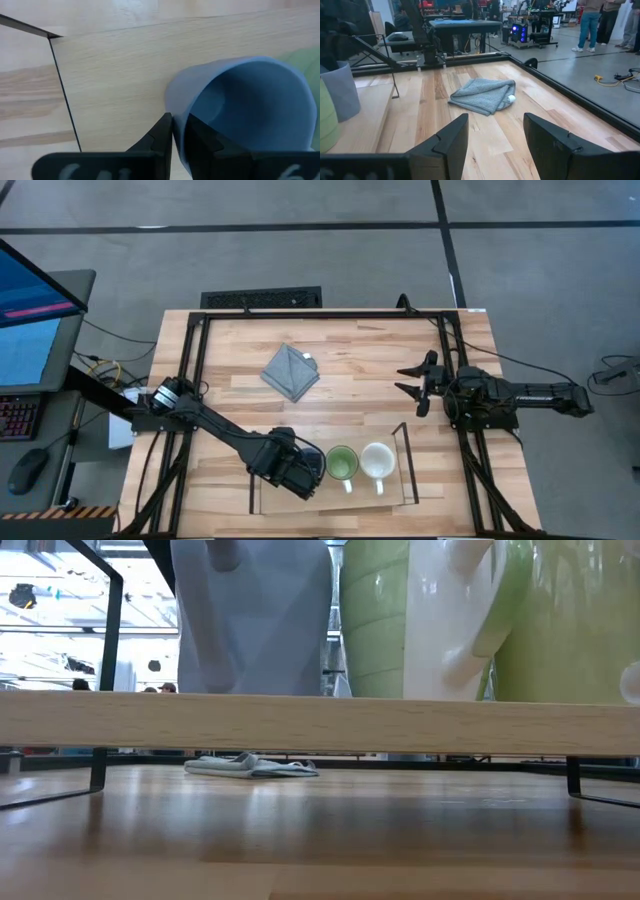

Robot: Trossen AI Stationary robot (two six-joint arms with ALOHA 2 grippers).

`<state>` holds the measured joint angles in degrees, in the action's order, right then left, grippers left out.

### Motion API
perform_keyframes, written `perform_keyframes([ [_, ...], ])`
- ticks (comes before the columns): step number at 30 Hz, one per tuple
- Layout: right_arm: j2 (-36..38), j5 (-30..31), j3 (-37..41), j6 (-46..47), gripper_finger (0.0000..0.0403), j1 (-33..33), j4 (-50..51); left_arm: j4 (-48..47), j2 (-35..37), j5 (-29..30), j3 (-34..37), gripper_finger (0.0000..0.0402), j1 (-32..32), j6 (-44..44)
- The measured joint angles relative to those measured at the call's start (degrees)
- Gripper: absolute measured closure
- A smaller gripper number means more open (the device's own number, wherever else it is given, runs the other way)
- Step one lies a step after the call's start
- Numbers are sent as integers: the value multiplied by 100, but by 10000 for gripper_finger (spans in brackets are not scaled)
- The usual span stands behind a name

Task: Stack small to large cups/mugs on shelf
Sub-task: Put the blue mug on the shelf

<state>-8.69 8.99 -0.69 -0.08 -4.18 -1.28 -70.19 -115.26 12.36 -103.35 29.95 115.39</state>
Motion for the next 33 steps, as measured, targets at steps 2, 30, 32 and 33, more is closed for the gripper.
perform_keyframes([
  [2,2,0,0,0,191,2,1,2,0,-2,0,372,0,-2],
  [30,2,0,0,0,191,0,0,49,0,-176,0,372,0,6],
  [32,2,0,0,0,191,2,2,51,0,-185,0,372,3,4],
  [33,2,0,0,-2,191,0,2,57,0,-199,0,372,2,4],
])
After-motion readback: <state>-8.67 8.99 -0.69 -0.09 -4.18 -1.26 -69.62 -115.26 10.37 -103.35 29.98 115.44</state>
